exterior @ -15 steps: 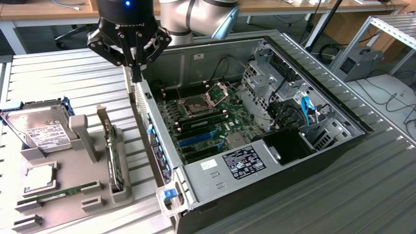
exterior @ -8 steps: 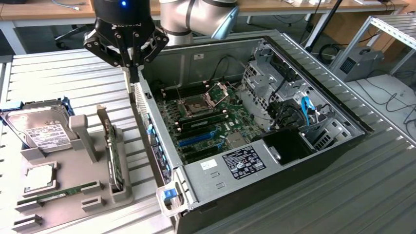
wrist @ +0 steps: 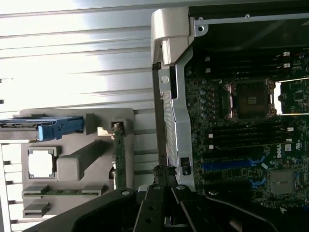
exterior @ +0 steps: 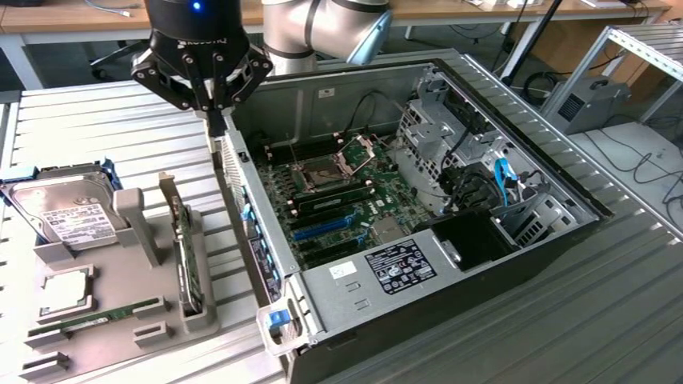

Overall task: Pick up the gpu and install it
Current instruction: 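Reach for the gpu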

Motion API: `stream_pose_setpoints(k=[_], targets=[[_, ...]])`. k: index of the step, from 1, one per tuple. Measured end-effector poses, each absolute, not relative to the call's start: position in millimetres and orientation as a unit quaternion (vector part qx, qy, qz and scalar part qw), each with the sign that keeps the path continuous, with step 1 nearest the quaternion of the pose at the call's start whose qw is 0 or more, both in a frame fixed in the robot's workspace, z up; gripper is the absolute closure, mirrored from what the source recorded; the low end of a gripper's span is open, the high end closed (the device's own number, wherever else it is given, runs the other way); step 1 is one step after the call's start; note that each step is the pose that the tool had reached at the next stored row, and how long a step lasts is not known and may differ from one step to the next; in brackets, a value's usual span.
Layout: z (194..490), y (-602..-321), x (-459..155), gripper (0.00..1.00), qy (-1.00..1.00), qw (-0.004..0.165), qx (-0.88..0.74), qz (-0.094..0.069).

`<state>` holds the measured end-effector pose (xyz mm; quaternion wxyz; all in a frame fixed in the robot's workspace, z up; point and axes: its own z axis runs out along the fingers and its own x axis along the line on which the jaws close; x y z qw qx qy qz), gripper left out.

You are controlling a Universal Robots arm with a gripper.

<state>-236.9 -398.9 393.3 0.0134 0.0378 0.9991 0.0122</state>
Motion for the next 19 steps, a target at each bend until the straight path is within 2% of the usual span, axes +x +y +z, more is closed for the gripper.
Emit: stream_pose_setpoints(k=[19], targets=[[393.3, -398.9, -247.9, 0.89, 0.999, 0.013, 0.038, 0.012]])
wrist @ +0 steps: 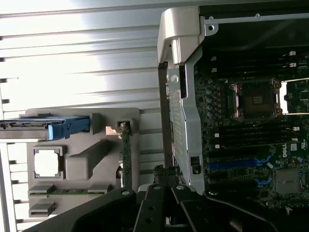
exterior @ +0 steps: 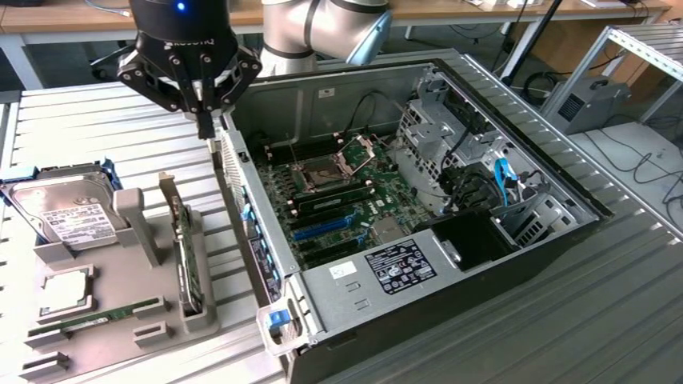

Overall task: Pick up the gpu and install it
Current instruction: 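Reach for the gpu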

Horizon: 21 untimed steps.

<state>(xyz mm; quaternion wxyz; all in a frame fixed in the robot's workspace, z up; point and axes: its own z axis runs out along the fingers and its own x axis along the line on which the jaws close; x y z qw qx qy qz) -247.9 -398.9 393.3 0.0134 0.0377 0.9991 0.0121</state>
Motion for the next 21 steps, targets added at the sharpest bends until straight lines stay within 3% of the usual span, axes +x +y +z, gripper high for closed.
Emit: stream_pose_setpoints(k=[21], targets=[[393.3, -398.9, -259.3, 0.89, 0.999, 0.013, 0.038, 0.012]])
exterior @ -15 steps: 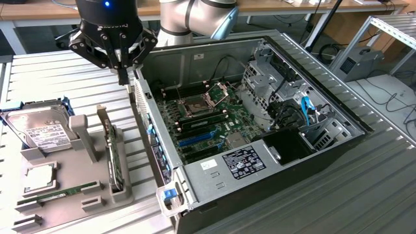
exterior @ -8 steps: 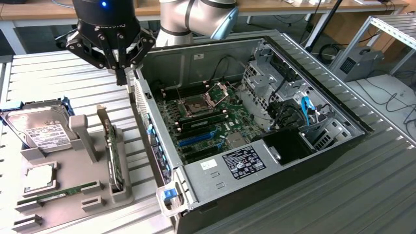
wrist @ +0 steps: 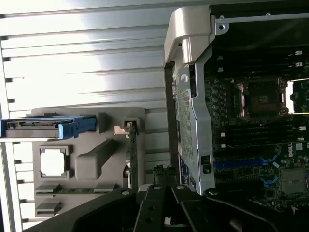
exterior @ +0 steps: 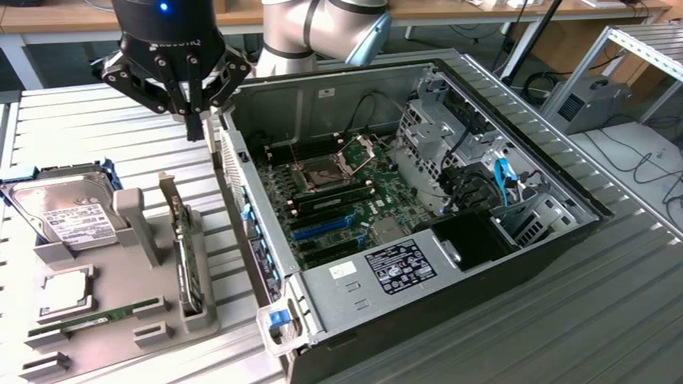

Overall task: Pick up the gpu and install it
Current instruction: 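Reach for the gpu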

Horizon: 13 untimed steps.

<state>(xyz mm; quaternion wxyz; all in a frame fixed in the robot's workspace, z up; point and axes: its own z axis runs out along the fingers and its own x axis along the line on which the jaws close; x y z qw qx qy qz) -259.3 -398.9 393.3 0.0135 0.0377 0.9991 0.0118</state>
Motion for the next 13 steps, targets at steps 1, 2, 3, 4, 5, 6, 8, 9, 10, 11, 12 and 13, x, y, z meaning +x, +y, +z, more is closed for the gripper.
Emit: stream_pose_setpoints(k=[1, 2, 3, 4, 5, 6, 8, 9, 10, 11, 12, 13], targets=[[393.3, -398.9, -260.2, 0.89, 0.999, 0.013, 0.038, 0.012], [393.3, -398.9, -260.9, 0.89, 0.999, 0.013, 0.038, 0.012], [393.3, -398.9, -261.4, 0.89, 0.999, 0.013, 0.038, 0.012], [393.3, -398.9, -262.2, 0.89, 0.999, 0.013, 0.038, 0.012], [393.3, -398.9, -262.7, 0.89, 0.999, 0.013, 0.038, 0.012], [393.3, -398.9, -263.5, 0.89, 0.999, 0.013, 0.038, 0.012], [393.3, -398.9, -264.5, 0.89, 0.999, 0.013, 0.038, 0.012], [393.3, -398.9, -265.0, 0.89, 0.999, 0.013, 0.038, 0.012], [393.3, -398.9, -265.5, 0.89, 0.999, 0.013, 0.038, 0.012], [393.3, -398.9, -266.0, 0.89, 0.999, 0.013, 0.038, 0.012], [393.3, -398.9, -266.4, 0.89, 0.999, 0.013, 0.038, 0.012], [393.3, -398.9, -267.0, 0.89, 0.999, 0.013, 0.038, 0.012]])
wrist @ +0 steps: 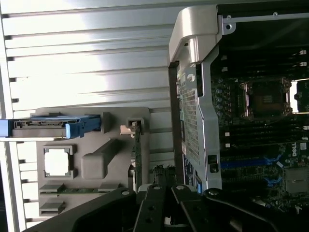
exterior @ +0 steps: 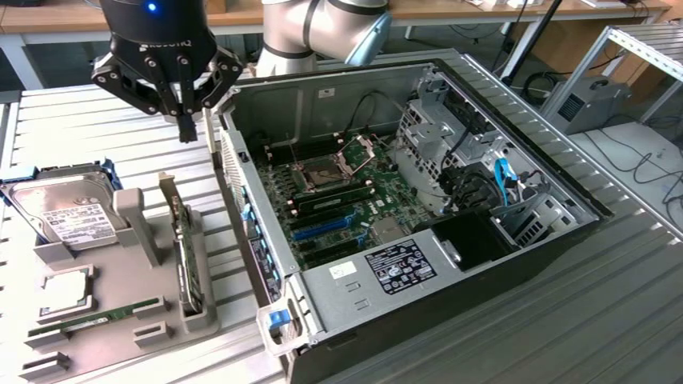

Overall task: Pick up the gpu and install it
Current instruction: 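Reach for the gpu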

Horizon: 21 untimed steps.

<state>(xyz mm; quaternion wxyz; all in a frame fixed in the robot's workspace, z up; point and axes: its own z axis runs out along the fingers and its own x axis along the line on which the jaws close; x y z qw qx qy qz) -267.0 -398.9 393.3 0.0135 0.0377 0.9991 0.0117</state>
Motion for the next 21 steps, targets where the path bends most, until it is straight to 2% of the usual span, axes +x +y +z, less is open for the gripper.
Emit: stream_pose_setpoints(k=[21], targets=[[393.3, -398.9, -280.0, 0.89, 0.999, 0.013, 0.038, 0.012]])
